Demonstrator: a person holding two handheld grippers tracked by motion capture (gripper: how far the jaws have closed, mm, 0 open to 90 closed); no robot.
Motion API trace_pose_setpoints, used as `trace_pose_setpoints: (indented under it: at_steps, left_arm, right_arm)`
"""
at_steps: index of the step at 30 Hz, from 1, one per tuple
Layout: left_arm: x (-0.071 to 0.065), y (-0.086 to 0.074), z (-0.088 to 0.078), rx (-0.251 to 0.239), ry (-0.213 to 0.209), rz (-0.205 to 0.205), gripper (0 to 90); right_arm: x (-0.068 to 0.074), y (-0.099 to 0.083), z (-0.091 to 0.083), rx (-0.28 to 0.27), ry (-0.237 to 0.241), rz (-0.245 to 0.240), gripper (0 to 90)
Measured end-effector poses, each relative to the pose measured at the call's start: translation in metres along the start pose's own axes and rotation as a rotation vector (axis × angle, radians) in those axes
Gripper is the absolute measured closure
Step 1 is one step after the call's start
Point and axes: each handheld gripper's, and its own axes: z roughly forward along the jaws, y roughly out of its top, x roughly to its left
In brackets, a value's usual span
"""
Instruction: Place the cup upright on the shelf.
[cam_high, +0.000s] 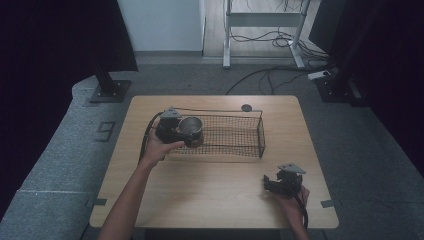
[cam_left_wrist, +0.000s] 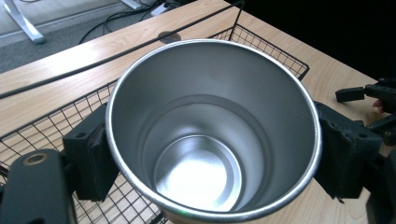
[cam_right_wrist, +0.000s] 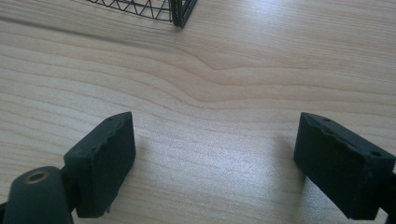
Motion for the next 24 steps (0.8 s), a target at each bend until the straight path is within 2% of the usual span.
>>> trace_pose_setpoints:
  at_steps: [9,24]
  left_arm:
    - [0.005,0.011,0.006,-0.002,0.005,0.004,15.1]
    - [0.011,0.018,0.021,0.021,0.003,0.016,15.1]
  right_arm:
    - [0.0,0.0,0.0,-0.001,0.0,0.002,12.5]
    - [0.0,0.0,0.0,-0.001,0.001,0.002,12.6]
